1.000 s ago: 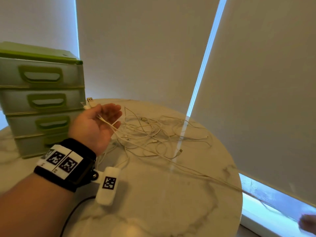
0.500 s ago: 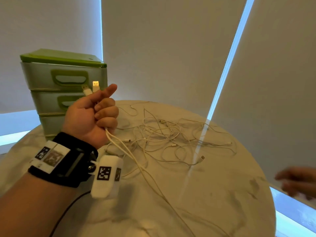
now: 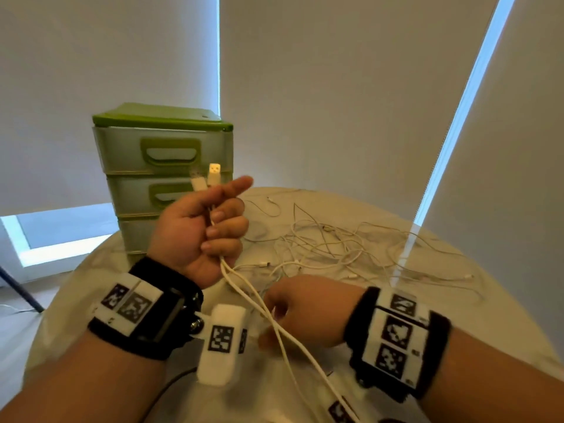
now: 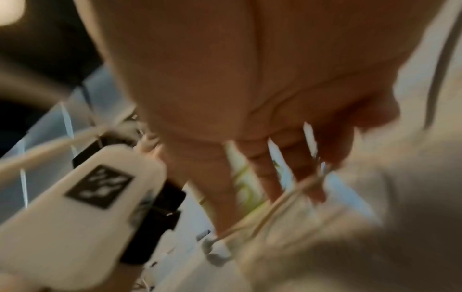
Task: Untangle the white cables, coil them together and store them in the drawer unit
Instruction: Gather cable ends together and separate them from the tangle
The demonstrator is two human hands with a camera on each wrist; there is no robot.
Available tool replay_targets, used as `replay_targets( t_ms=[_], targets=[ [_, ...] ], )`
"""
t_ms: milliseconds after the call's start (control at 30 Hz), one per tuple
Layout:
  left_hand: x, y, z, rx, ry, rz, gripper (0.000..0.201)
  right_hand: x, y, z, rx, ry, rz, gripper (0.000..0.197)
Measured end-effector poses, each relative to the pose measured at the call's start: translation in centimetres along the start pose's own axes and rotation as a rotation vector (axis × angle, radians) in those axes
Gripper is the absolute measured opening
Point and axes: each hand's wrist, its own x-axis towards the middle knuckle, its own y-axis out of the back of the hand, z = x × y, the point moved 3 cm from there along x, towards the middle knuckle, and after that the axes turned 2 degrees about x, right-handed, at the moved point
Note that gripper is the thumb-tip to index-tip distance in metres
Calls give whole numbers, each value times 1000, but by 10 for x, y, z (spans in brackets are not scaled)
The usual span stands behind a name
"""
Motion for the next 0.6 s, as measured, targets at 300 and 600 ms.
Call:
replay_targets(
  t_ms=[300, 600],
  targets=[
    [9, 5, -14, 316, -138, 416, 38, -2, 5, 38, 580, 59, 360, 20],
    [15, -20, -50, 631, -93, 574, 44, -19, 17, 55, 1096, 207, 943, 15]
  ],
)
